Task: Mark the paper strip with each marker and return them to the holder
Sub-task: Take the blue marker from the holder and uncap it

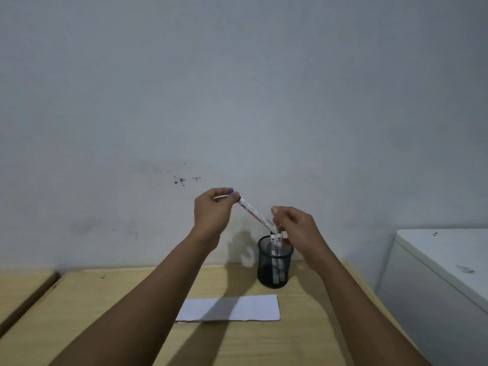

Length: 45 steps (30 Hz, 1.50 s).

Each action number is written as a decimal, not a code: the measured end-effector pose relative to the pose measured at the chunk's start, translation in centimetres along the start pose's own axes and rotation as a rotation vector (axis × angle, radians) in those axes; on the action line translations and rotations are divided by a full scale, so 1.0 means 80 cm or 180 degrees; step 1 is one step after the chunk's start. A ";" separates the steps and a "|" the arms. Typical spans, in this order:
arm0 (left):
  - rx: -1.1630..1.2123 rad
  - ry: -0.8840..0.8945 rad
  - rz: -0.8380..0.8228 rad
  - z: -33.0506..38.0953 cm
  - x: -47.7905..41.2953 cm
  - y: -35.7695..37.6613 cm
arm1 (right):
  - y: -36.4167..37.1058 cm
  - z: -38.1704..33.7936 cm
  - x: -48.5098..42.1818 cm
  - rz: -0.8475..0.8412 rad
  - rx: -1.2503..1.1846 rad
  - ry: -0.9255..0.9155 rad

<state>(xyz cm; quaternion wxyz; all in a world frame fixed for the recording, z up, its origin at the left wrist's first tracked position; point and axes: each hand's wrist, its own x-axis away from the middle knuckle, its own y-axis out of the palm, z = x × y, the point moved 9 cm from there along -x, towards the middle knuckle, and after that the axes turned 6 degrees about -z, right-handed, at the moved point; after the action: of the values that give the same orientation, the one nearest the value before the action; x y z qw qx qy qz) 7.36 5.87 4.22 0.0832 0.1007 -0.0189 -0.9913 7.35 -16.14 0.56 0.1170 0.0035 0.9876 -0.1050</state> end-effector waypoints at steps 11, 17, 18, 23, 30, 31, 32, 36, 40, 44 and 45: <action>0.0467 -0.0289 -0.0149 0.043 0.093 -0.072 | 0.113 -0.089 0.072 -0.0620 -0.2841 0.0211; 0.0081 0.0052 -0.0258 0.069 0.134 -0.095 | 0.152 -0.126 0.104 -0.0710 -0.2374 0.0158; 0.0039 0.0096 -0.0210 0.074 0.138 -0.101 | 0.154 -0.131 0.108 -0.0734 -0.2346 0.0092; 0.0063 -0.0014 0.0032 0.082 0.150 -0.123 | 0.165 -0.152 0.122 -0.0701 -0.1938 -0.0336; -0.0152 -0.0095 0.0168 0.074 0.140 -0.140 | 0.172 -0.151 0.126 -0.0653 -0.1346 -0.0696; -0.0217 -0.0124 0.0139 0.070 0.138 -0.142 | 0.175 -0.147 0.126 -0.0674 -0.1273 -0.0705; -0.0283 -0.0159 0.0095 0.063 0.135 -0.143 | 0.177 -0.142 0.125 -0.0699 -0.1217 -0.0701; -0.0525 -0.0279 0.0117 0.036 0.117 -0.158 | 0.188 -0.111 0.123 -0.0870 -0.1211 -0.0547; -0.1319 -0.0173 0.0139 -0.005 0.089 -0.191 | 0.192 -0.073 0.116 -0.0876 -0.1250 -0.0354; -0.2407 -0.0365 0.0050 -0.069 0.068 -0.227 | 0.193 -0.038 0.109 -0.0787 -0.1167 -0.0207; -0.2582 -0.0426 0.0023 -0.084 0.064 -0.233 | 0.193 -0.028 0.107 -0.0772 -0.1137 -0.0172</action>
<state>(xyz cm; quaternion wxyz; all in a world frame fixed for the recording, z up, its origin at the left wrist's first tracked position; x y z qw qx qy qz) 0.75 23.23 -4.39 0.1182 -0.0049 0.3677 -0.9224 -0.98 -0.69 -2.48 0.1287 -0.1390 0.9802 0.0583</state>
